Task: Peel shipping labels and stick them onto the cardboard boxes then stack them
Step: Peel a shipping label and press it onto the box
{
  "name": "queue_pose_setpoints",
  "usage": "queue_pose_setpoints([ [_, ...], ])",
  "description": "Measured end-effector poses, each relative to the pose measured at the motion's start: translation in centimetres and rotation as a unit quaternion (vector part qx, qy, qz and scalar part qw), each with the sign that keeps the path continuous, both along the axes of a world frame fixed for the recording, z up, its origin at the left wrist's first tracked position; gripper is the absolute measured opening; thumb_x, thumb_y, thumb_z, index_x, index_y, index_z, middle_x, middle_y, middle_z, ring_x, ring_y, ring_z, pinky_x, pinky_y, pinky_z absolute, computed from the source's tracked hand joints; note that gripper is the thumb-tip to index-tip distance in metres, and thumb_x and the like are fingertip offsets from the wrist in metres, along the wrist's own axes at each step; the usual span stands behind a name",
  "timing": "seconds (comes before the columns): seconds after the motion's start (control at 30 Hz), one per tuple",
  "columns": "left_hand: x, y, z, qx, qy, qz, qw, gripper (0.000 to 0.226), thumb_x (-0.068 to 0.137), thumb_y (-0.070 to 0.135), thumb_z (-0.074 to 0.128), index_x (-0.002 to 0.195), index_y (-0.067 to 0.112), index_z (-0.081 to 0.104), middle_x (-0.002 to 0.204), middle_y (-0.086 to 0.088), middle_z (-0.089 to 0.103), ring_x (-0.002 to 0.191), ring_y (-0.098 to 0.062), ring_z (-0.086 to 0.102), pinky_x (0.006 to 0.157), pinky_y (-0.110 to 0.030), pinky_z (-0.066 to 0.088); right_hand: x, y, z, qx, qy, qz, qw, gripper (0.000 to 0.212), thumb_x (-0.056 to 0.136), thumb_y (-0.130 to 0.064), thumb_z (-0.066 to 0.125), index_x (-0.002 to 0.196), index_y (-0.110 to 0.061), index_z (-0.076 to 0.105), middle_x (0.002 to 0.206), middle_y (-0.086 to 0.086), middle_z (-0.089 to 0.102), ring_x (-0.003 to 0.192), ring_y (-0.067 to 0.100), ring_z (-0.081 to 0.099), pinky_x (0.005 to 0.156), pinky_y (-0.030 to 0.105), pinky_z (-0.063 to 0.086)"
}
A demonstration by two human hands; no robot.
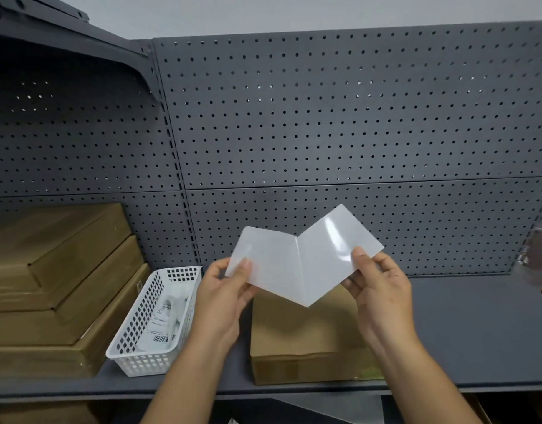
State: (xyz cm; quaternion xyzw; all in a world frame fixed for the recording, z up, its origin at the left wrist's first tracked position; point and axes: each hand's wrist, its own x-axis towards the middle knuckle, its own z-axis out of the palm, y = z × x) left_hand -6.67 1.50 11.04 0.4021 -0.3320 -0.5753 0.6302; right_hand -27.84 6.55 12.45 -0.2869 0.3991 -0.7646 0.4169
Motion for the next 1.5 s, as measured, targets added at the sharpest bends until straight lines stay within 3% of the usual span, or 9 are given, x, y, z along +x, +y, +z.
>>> queue_pose_setpoints([
  [0.3, 7.1, -1.2, 0.2, -0.005, 0.056, 0.197, 0.979, 0.015, 0.1, 0.014, 0.068, 0.112, 0.016, 0.059, 0.107, -0.006, 0.075, 0.084, -0.012, 0.076, 0.076, -0.026, 0.061, -0.2, 0.4, -0.2, -0.048, 0.011, -0.037, 0.998, 0.007, 0.101, -0.017, 0.062, 0.109, -0.017, 0.061, 0.099, 0.001, 0.079, 0.094, 0.019, 0.074, 0.078, 0.03, 0.061],
  [0.47, 10.6, 0.0, 0.4, -0.13, -0.202, 0.287, 0.927, 0.011, 0.098, 0.009, 0.068, 0.099, 0.019, 0.063, 0.099, -0.002, 0.076, 0.085, -0.009, 0.07, 0.07, -0.014, 0.054, 1.6, 0.6, -0.8, -0.061, 0.044, -0.007, 0.997, 0.018, 0.103, -0.015, 0.058, 0.116, -0.02, 0.069, 0.101, 0.0, 0.08, 0.099, 0.015, 0.075, 0.084, 0.027, 0.061],
  [0.7, 17.3, -3.8, -4.3, -0.023, -0.714, 0.073, 0.696, 0.036, 0.099, 0.006, 0.059, 0.116, 0.031, 0.078, 0.123, 0.006, 0.076, 0.093, -0.016, 0.073, 0.074, -0.032, 0.058, 2.9, 0.4, -1.7, -0.043, 0.047, 0.006, 0.998, 0.021, 0.102, -0.015, 0.059, 0.119, -0.015, 0.071, 0.11, 0.0, 0.08, 0.103, 0.017, 0.075, 0.085, 0.026, 0.061],
  [0.9, 17.9, -5.8, -7.1, 0.045, -0.788, -0.08, 0.609, 0.03, 0.096, 0.015, 0.053, 0.105, 0.031, 0.077, 0.107, 0.01, 0.077, 0.091, -0.007, 0.071, 0.075, -0.026, 0.055, 3.6, 0.0, -2.2, -0.038, 0.056, 0.014, 0.998, 0.024, 0.102, -0.015, 0.058, 0.123, -0.012, 0.07, 0.111, 0.002, 0.079, 0.102, 0.018, 0.075, 0.081, 0.026, 0.061],
  [1.0, 18.1, -6.6, -6.8, 0.067, -0.829, -0.211, 0.513, 0.017, 0.09, 0.024, 0.052, 0.086, 0.037, 0.063, 0.098, 0.014, 0.069, 0.085, -0.006, 0.062, 0.067, -0.023, 0.045, 3.7, -0.1, -2.4, -0.034, 0.06, 0.016, 0.997, 0.023, 0.102, -0.015, 0.058, 0.122, -0.011, 0.07, 0.113, 0.005, 0.078, 0.104, 0.021, 0.075, 0.082, 0.028, 0.061],
  [1.2, 15.8, -7.2, -4.4, 0.042, -0.841, -0.345, 0.415, 0.025, 0.099, 0.011, 0.046, 0.085, 0.004, 0.066, 0.091, -0.012, 0.067, 0.081, -0.02, 0.061, 0.066, -0.025, 0.033, 3.7, 0.0, -2.4, -0.033, 0.06, 0.01, 0.998, 0.022, 0.102, -0.013, 0.057, 0.119, -0.01, 0.071, 0.107, 0.005, 0.079, 0.099, 0.02, 0.075, 0.077, 0.025, 0.061],
  [1.27, 15.4, -6.9, -3.3, 0.025, -0.844, -0.331, 0.421, 0.04, 0.103, 0.022, 0.046, 0.063, 0.022, 0.053, 0.065, 0.005, 0.054, 0.057, -0.007, 0.046, 0.058, -0.021, 0.034, 3.8, 0.2, -2.4, -0.033, 0.061, 0.009, 0.998, 0.022, 0.103, -0.013, 0.057, 0.12, -0.01, 0.07, 0.108, 0.004, 0.079, 0.098, 0.019, 0.075, 0.076, 0.024, 0.061],
  [1.37, 16.0, -7.1, -3.5, 0.068, -0.83, -0.325, 0.449, 0.034, 0.106, 0.03, 0.04, 0.08, 0.025, 0.061, 0.091, 0.004, 0.061, 0.081, -0.011, 0.055, 0.078, -0.027, 0.042, 3.8, 0.5, -2.2, -0.04, 0.068, 0.01, 0.997, 0.022, 0.103, -0.012, 0.057, 0.12, -0.011, 0.07, 0.109, 0.004, 0.079, 0.098, 0.017, 0.075, 0.077, 0.025, 0.061],
  [1.5, 16.7, -7.0, -3.1, 0.096, -0.772, -0.248, 0.577, 0.026, 0.107, 0.026, 0.042, 0.11, 0.017, 0.066, 0.115, 0.0, 0.068, 0.101, -0.017, 0.061, 0.083, -0.029, 0.046, 3.2, 0.7, -1.5, -0.053, 0.077, 0.003, 0.996, 0.021, 0.102, -0.012, 0.057, 0.119, -0.011, 0.071, 0.103, 0.0, 0.08, 0.092, 0.012, 0.075, 0.076, 0.024, 0.06],
])
